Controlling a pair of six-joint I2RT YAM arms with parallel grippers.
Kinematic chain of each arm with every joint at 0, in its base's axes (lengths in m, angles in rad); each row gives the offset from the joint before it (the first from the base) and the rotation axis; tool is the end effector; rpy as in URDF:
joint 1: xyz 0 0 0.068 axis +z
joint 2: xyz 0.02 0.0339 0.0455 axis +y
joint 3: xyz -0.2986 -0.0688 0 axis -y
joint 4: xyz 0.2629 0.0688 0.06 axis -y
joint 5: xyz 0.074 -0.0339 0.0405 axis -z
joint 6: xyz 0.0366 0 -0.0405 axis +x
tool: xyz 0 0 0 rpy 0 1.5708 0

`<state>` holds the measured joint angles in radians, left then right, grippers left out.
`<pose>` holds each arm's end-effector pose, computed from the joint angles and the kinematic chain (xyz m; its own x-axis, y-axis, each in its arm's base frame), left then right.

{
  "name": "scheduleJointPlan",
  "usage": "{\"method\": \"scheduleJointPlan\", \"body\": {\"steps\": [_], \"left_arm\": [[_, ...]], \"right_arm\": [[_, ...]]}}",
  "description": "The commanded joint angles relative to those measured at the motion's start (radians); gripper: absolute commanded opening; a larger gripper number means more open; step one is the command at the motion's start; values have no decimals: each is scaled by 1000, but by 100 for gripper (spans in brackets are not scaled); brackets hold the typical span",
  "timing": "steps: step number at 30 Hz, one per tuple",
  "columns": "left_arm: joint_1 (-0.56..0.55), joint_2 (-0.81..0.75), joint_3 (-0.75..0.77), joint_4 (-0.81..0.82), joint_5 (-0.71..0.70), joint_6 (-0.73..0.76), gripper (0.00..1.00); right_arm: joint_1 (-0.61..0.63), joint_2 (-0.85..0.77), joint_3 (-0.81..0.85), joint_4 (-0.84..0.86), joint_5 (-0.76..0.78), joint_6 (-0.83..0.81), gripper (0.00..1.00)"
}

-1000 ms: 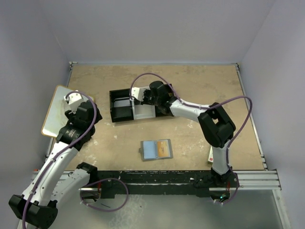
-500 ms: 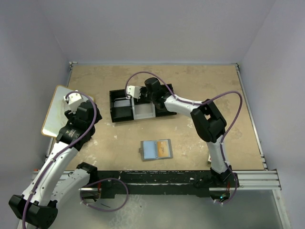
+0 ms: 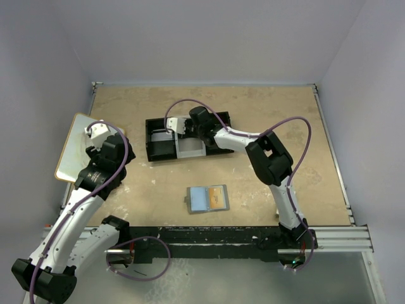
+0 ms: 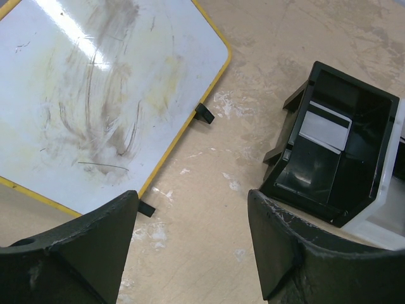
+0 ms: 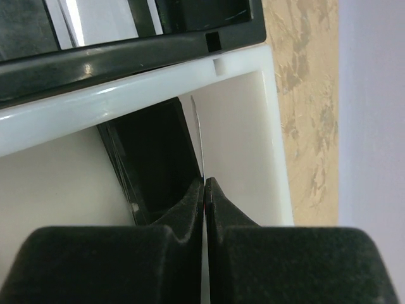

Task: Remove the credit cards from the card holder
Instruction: Place the credit card in the storage box.

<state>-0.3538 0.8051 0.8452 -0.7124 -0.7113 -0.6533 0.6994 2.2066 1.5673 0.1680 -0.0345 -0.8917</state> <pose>0.1517 -0.0306 0.3359 -0.3322 -0.3681 -0.8684 -0.5271 0.8359 -0.1527 0.4144 0.3503 0.1948 0.3007 -0.7633 -0.5718 -0.6892 0.2405 -0.6835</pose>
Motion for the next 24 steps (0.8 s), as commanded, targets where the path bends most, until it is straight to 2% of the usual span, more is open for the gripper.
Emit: {"method": "scheduleJointPlan", "body": {"steps": [1,13,21,24], "left_arm": [[7,-1,11,25,-17,-6,68],[6,1,10,27,-13,-5,68],[6,2,9,27,-13,-4,68],[7,4,10,27,-13,-4,68]], "right_arm": [[1,-2,19,98,66,-15,0],[3,8,43,27,79,11,7],[15,56,93,12,140,41,8],[16,52,93,13,142,51,12]]}}
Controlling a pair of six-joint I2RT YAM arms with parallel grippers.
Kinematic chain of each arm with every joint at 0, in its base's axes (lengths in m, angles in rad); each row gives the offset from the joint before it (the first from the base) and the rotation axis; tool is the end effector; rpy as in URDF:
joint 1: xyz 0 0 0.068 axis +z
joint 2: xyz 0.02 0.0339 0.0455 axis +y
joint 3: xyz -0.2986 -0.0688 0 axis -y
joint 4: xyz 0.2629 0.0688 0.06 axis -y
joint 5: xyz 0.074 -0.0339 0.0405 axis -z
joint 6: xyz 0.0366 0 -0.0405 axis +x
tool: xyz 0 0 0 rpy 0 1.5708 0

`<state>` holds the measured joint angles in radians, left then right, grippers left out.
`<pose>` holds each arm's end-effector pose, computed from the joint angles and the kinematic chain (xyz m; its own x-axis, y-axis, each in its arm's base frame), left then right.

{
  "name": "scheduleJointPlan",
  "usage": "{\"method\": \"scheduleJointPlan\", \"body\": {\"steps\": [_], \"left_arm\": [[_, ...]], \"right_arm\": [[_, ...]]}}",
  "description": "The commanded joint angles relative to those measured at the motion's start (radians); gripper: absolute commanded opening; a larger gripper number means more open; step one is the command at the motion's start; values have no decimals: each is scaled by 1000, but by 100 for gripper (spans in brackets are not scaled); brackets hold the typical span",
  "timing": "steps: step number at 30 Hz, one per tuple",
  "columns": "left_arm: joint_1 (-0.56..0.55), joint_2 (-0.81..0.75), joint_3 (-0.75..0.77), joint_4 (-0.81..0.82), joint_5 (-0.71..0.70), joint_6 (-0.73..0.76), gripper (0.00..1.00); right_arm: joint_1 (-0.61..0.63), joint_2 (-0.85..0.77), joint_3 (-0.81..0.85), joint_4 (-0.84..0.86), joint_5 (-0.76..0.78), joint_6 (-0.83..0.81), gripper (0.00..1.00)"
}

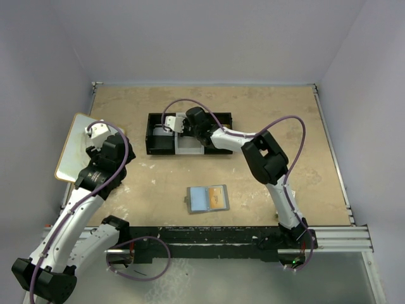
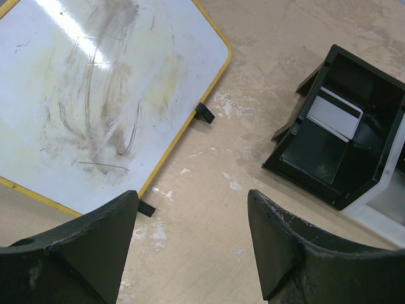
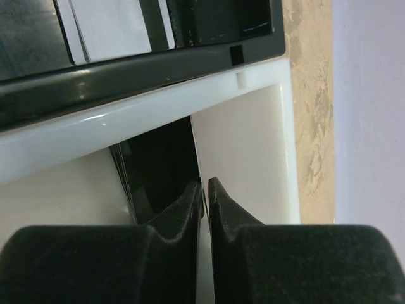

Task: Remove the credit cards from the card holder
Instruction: Place the credit card in the storage box.

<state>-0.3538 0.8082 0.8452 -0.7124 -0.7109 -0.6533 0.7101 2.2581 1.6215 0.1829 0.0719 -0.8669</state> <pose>0.1524 -0.0308 0.3355 -0.3349 -0.3673 -0.8677 -0.5273 0.8362 -0.1504 0.4232 0.3604 0.1878 0.2433 -0.7936 -0.5577 -0.6425 0.2989 -0.7056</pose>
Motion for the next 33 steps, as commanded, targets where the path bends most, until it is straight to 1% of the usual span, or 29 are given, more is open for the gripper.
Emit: {"method": "scheduleJointPlan", "body": {"steps": [1,3,5,9,10,14,29,33], "left_arm": [[7,2,9,27,-13,-4,68],[6,2,9,27,-13,-4,68],[6,1,10,27,-13,-5,68],[6,3,9,27,-13,-4,68],[6,2,9,27,-12,-5,68],[7,3,9,27,-11,-5,68],[6,7,8,27,-10,-4,68],[7,9,9,27,-8,-5,68]], "right_arm": [[5,-2,38,-3,36,31,14],[5,-12,37,-6,30,38,18],[5,-19,33,-6,28,41,25],[5,-34,33,-11,16,72,29],[5,-38,35,-16,-2,86,33],[5,-55,43,-45,-54,94,40],[4,-72,19,-31,-41,102,43],[2,-95,12,-21,-66,122,45]]}}
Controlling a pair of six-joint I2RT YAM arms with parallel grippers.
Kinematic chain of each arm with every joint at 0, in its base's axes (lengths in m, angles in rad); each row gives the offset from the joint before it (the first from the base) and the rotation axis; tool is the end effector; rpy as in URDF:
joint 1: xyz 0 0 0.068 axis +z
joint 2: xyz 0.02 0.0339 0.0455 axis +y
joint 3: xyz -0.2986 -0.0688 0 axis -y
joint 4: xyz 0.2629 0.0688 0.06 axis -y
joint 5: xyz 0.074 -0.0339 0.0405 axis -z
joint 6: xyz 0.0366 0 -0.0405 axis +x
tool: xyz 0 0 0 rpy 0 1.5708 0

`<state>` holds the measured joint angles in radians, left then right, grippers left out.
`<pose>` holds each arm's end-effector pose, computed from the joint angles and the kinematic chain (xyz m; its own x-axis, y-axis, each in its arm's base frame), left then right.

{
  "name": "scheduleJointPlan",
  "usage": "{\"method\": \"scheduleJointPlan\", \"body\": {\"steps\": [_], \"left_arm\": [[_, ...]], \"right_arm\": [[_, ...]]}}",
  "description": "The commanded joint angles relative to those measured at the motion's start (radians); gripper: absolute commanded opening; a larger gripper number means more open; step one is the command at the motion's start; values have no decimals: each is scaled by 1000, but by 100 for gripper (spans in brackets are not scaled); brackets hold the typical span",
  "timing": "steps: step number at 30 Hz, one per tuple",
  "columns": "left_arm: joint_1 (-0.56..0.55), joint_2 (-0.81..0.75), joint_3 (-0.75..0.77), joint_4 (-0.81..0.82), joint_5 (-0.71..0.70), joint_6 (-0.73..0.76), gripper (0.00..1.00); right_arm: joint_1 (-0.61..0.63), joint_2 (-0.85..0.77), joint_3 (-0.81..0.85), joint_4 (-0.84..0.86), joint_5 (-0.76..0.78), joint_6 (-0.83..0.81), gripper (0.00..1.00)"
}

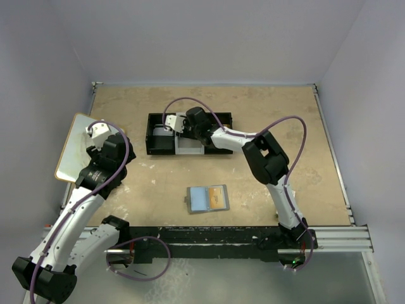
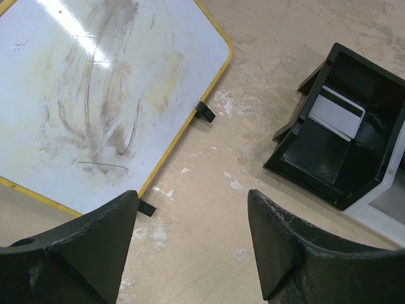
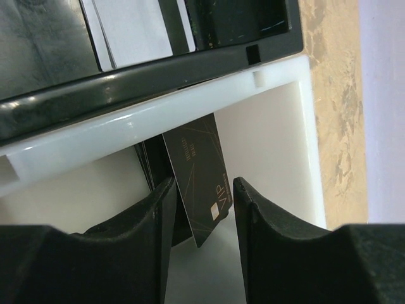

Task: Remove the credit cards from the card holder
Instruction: Place the credit card in the storage box.

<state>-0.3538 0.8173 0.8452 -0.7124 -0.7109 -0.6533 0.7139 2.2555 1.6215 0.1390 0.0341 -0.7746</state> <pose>0.1543 -0.0315 0.3343 -0.3423 -0.3646 -0.8660 -0.5286 0.8367 -0.1433 0.4192 0.3615 0.1849 0.1852 -0.7644 -0.6176 -0.7026 0.3364 -0.6271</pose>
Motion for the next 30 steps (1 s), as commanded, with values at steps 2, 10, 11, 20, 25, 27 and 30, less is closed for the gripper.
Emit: {"method": "scheduleJointPlan", "body": {"steps": [2,10,11,20,25,27,30], "left_arm": [[7,0,9,27,-9,-5,68],[6,1,9,27,-5,-4,68],[6,0,9,27,-5,-4,68],[7,0,8,31,2,-1,68],[7,25,-6,67,96,28,68],[6,42,-13,89,175,46,68],[5,70,-21,114,269,66,69]], "right_arm": [[-2,-108,9,32,-42,40,45],[-4,-121,7,26,-42,60,47],[-4,-120,5,24,-40,60,47],[-11,-366,-126,110,-6,455,47],[-12,-649,-389,104,68,869,48],[-12,-745,-476,38,80,1018,48],[-12,-883,-622,-15,69,1182,48]]}}
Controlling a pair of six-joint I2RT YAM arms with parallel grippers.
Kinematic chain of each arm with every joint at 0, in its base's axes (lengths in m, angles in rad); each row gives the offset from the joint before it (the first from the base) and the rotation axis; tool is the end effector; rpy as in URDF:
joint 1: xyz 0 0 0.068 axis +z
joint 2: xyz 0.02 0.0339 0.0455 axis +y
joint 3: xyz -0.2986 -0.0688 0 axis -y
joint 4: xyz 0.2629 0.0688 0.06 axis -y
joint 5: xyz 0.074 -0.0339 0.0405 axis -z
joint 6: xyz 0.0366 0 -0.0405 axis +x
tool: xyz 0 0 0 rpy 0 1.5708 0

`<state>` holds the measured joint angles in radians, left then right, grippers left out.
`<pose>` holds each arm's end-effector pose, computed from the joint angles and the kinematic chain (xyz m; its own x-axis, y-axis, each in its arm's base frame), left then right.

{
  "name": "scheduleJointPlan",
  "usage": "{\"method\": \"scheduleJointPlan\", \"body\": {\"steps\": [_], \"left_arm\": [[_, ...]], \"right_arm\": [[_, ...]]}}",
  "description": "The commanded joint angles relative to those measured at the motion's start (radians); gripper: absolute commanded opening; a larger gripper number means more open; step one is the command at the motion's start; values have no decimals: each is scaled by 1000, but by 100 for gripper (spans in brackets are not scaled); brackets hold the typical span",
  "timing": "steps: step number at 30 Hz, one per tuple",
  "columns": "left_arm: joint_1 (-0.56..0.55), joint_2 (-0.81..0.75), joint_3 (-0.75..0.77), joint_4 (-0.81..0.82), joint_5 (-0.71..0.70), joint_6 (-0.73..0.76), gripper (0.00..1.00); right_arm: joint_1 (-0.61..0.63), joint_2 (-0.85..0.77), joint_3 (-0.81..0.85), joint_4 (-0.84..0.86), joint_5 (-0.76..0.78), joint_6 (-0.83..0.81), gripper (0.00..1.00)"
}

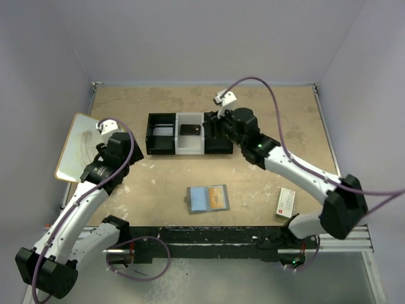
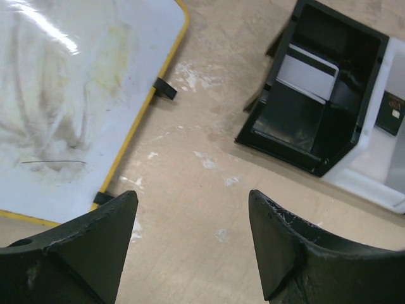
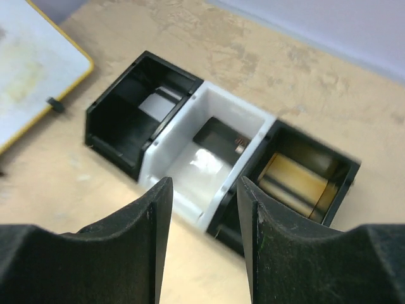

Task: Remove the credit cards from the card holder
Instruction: Place the credit card in the storage box.

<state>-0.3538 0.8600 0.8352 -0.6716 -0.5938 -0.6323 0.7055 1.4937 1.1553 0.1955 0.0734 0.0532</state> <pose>0.1661 -0.0395 0.3263 -0.4171 -0.3681 -0.8310 -0.4488 0.8785 -0.1639 0.2867 0.2406 0.3648 -0.1397 -0.0493 -0.9890 -0.5848 0.8101 0.0422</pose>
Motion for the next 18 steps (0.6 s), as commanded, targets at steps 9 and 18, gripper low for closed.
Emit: {"method": "scheduleJointPlan", "body": {"steps": [9,18], "left_arm": [[3,114,-60,177,496,43,69],[-162,146,-144,248,540,-127,70]], "right_arm": [[-1,-450,-647,64,-183,833,47],[10,-436,-784,175,-448,879,47]]}}
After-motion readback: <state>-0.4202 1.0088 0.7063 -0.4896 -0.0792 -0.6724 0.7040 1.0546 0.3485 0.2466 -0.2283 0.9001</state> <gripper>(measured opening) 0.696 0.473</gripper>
